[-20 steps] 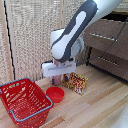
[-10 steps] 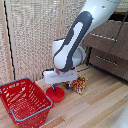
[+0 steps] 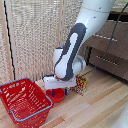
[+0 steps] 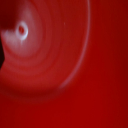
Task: Transport the gripper mindfully toward the orange-red bowl and clasp it to elevate with ease. Ensure your robot's arm aligns efficiently with the top drawer's opening. Carefully slide the orange-red bowl into the designated spot with precision. After confirmation, withdraw the gripper gently. Close the drawer smoothly by transitioning the gripper to its handle.
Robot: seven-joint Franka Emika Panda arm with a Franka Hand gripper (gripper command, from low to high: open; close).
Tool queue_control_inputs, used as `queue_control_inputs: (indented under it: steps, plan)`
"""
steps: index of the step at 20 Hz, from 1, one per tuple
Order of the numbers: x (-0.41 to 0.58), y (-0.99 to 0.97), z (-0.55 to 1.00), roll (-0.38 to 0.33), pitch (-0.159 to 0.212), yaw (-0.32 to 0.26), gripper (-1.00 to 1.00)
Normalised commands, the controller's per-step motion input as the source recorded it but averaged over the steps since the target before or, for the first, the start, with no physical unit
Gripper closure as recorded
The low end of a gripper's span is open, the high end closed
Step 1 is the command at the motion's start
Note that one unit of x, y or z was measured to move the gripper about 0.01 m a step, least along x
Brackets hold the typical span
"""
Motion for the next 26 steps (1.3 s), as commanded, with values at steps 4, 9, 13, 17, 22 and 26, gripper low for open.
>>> queue_control_inputs:
  steps: [4, 9, 13, 17, 22, 26]
  plan:
    - [-0.03, 0.18, -0.19, -0.053, -0.022, 0.007, 1.0]
    - [-0.038, 0.19, -0.06, -0.056, 0.0, 0.007, 1.0]
    - [-0.021, 0.13, -0.01, -0.031, 0.0, 0.009, 1.0]
    - [-0.005, 0.11, 0.0, -0.009, 0.0, 0.0, 1.0]
    - [-0.043, 0.09, 0.0, -0.008, 0.0, -0.001, 1.0]
    - [-0.008, 0.02, 0.0, 0.0, 0.0, -0.006, 1.0]
